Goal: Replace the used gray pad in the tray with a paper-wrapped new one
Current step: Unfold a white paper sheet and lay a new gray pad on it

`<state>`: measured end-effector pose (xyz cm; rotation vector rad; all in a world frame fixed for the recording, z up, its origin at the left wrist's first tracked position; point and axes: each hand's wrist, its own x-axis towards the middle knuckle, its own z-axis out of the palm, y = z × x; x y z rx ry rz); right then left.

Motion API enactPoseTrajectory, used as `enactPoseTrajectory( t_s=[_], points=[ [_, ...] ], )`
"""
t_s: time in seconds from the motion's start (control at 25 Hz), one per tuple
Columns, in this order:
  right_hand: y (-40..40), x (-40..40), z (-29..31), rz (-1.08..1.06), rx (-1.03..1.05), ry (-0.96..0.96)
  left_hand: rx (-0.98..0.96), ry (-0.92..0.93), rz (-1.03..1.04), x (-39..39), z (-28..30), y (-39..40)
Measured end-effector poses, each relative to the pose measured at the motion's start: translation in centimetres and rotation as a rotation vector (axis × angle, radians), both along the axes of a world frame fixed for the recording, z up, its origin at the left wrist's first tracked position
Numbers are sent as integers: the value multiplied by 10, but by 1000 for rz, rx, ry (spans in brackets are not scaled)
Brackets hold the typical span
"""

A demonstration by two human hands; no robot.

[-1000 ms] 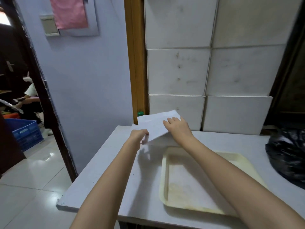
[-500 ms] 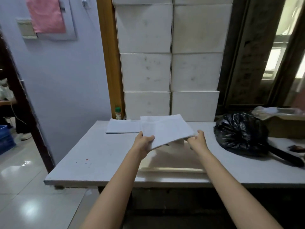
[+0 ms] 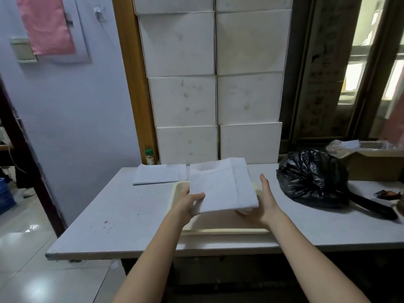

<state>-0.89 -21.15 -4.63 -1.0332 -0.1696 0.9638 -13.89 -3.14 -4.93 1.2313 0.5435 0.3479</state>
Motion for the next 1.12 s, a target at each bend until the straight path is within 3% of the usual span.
enactPoseTrajectory(
  t_s=[0.12, 0.28, 0.4, 0.48, 0.64, 0.88, 1.12],
  points=[
    [4, 8, 4, 25, -14, -188, 192, 122, 39, 7, -6, 11],
    [17, 11, -1, 11, -229, -413, 523, 224, 118, 13, -11, 11],
    [20, 11, -3, -10, -196, -422, 1260, 721, 244, 5, -16, 14],
    [20, 11, -6, -15, -171, -416, 1487, 914, 259, -5, -21, 20],
    [23, 13, -6, 0, -148, -377, 1535, 1056, 168, -34, -25, 35],
    [36, 11, -5, 42, -145, -356, 1509, 1117, 284, -126, -24, 140],
    [53, 15, -9, 68, -134, -343, 1474, 1020, 346, -147, -11, 263]
  ],
)
